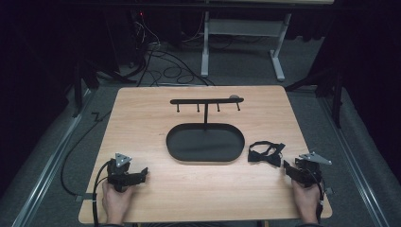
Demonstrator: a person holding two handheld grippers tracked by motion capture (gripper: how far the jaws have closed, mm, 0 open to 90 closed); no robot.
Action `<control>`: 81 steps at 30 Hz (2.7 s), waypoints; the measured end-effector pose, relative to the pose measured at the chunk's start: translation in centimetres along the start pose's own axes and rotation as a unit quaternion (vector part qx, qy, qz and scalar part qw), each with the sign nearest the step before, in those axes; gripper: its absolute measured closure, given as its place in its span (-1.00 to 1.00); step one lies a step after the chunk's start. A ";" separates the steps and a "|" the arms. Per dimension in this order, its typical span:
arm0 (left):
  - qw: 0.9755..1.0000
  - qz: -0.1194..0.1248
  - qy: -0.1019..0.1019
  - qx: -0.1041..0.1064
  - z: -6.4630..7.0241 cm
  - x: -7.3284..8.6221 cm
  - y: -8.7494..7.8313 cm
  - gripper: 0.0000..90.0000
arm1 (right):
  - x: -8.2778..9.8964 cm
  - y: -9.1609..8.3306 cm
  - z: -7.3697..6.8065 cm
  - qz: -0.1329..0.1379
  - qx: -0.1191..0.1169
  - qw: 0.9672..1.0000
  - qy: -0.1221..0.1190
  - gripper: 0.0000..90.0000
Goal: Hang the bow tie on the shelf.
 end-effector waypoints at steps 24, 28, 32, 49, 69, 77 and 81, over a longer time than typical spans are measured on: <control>1.000 0.004 -0.003 -0.005 -0.1 0.0 -0.1 -0.78 | 0.1 -0.6 -0.3 0.010 -0.020 1.000 0.017 0.14; 1.000 0.004 -0.003 -0.005 -0.1 0.0 -0.1 -0.77 | -0.2 -1.5 -0.6 0.024 -0.023 0.999 0.022 0.14; 1.000 0.004 -0.004 -0.005 -0.1 0.0 -0.1 -0.77 | -0.7 -2.5 -0.9 0.036 -0.030 0.999 0.025 0.13; 1.000 0.005 -0.004 -0.006 -0.1 0.0 -0.1 -0.76 | -5.5 -3.1 -2.5 0.056 -0.052 0.997 0.012 0.13; 1.000 0.004 -0.004 -0.006 -0.1 0.0 -0.1 -0.76 | -6.9 1.0 -2.3 -0.015 -0.035 0.999 0.008 0.26; 1.000 0.004 -0.004 -0.006 -0.1 0.0 -0.1 -0.76 | -6.4 2.3 -2.1 -0.042 -0.033 0.999 -0.001 0.36; 1.000 0.005 -0.004 -0.006 -0.1 0.0 -0.1 -0.76 | -6.3 2.8 -2.2 -0.048 -0.032 0.998 -0.005 0.41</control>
Point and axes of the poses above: each handheld gripper's, and its own axes: y roughly forward along the jaws, x roughly out of its underside, z roughly to its right, the point moved 7 cm from there along y, roughly forward along the jaws, and after that the axes turned 1 degree about -y, right-handed, at the moved point
